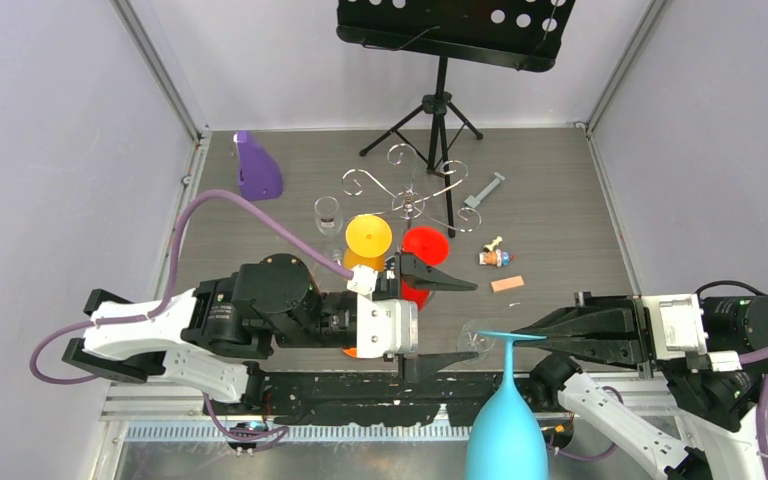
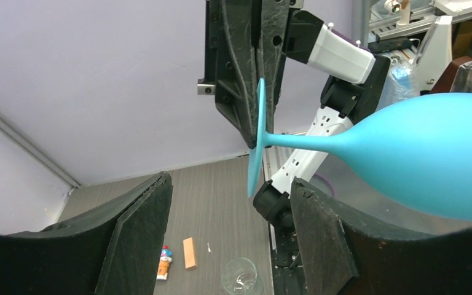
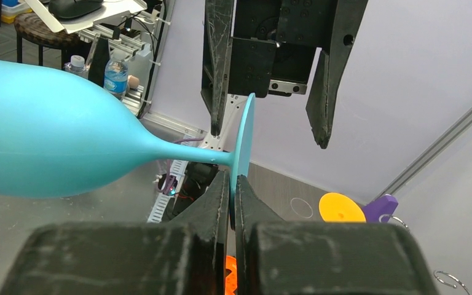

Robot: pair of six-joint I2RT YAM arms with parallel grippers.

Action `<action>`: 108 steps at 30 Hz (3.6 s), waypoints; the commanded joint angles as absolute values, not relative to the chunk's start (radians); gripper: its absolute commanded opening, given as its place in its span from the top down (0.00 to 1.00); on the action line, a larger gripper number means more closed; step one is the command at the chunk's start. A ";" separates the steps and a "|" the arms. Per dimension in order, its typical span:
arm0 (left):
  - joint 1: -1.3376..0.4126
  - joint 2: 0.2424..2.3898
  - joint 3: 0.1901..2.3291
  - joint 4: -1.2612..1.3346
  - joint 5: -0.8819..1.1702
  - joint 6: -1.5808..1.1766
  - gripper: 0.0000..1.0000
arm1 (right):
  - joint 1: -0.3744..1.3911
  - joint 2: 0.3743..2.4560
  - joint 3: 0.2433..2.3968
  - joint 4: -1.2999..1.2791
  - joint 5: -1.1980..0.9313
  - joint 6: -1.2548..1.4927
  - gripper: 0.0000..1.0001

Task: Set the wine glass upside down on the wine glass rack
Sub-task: Turn the wine glass upside down at the wine rack.

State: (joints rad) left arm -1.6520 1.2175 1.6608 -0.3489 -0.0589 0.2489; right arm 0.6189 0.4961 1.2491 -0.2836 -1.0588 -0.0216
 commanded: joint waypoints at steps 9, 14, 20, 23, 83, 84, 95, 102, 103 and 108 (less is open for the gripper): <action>-1.654 1.310 1.769 -0.322 -0.078 0.230 0.64 | 0.618 0.526 1.234 -0.241 -1.089 -0.005 0.95; -1.654 1.345 1.817 -0.356 -0.118 0.235 0.99 | 0.618 0.514 1.230 -0.270 -1.071 -0.029 0.95; -1.654 1.327 1.819 -0.414 -0.183 0.330 1.00 | 0.617 0.458 1.246 -0.402 -0.789 -0.044 0.66; -1.654 1.303 1.804 -0.431 -0.230 0.397 1.00 | 0.618 0.410 1.256 -0.485 -0.614 0.013 0.43; -1.674 1.433 1.876 -0.532 -0.376 0.805 1.00 | 0.619 0.570 1.399 -0.850 -0.686 0.338 0.44; -1.674 1.438 1.881 -0.532 -0.380 0.809 1.00 | 0.618 0.567 1.390 -0.833 -0.696 0.348 0.45; -1.674 1.467 1.900 -0.527 -0.434 0.806 1.00 | 0.618 0.504 1.226 -0.609 -0.659 0.479 0.61; -1.674 1.469 1.899 -0.510 -0.483 0.813 1.00 | 0.620 0.507 1.223 -0.621 -0.654 0.468 0.92; -1.674 1.468 1.894 -0.492 -0.499 0.810 1.00 | 0.619 0.506 1.225 -0.625 -0.651 0.464 0.93; -1.669 1.442 1.866 -0.380 -0.621 0.734 0.76 | 0.619 0.483 1.266 -0.662 -0.495 0.422 0.95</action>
